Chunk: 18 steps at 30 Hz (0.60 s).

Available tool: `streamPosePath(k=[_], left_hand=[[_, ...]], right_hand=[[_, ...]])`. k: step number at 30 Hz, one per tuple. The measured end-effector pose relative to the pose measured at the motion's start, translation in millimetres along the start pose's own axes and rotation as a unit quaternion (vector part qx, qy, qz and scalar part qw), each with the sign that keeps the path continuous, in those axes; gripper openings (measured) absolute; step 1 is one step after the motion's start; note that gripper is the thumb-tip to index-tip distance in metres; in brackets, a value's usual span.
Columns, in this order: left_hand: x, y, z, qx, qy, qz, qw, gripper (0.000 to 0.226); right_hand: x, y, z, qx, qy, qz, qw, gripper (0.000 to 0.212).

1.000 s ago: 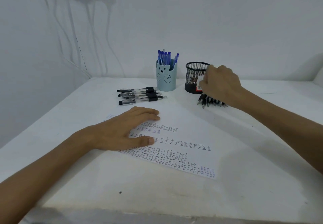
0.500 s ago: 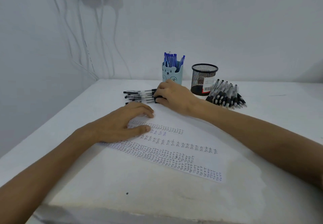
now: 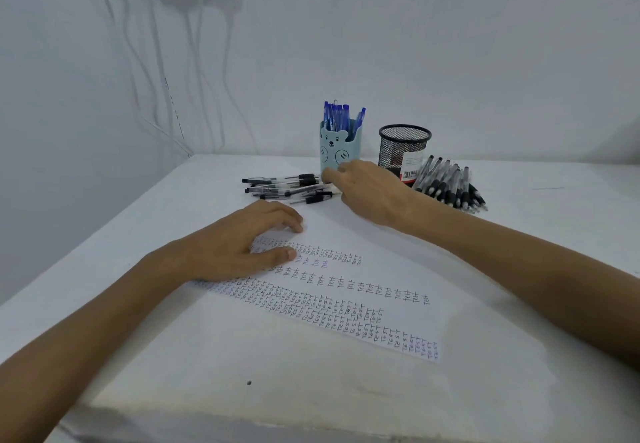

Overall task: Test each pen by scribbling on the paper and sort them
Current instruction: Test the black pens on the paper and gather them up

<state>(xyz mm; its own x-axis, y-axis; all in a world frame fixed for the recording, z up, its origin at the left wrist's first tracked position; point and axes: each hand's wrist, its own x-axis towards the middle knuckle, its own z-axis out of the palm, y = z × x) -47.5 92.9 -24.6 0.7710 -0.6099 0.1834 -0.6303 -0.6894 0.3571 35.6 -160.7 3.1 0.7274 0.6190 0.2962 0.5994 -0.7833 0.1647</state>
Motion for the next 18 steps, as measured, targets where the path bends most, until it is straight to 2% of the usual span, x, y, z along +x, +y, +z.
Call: streamPosePath(k=[2,3,6,8,14,18], left_hand=[[0,0,0,0.002,-0.001,-0.001,1.0,0.047],[0,0,1,0.001,-0.001,-0.002,1.0,0.048],[1,-1,1,0.0,0.001,-0.005,1.0,0.046],[1,-2,1,0.004,0.002,-0.003,1.0,0.045],[-1,6,2,-0.012,0.008,0.002,1.0,0.041],[-2,24,6,0.01,-0.016,0.02,1.0,0.056]], right_hand=[[-5,6,3,0.04,0.029,0.008,0.999,0.019],[-8,8,4,0.06,0.04,0.016,0.997,0.024],[-15,9,-1,0.121,0.041,0.065,0.99,0.066],[-17,7,-7,0.151,0.05,0.079,0.984,0.076],[-30,3,-9,0.263,0.072,0.08,0.959,0.073],[-46,5,-8,0.322,0.13,0.057,0.936,0.052]])
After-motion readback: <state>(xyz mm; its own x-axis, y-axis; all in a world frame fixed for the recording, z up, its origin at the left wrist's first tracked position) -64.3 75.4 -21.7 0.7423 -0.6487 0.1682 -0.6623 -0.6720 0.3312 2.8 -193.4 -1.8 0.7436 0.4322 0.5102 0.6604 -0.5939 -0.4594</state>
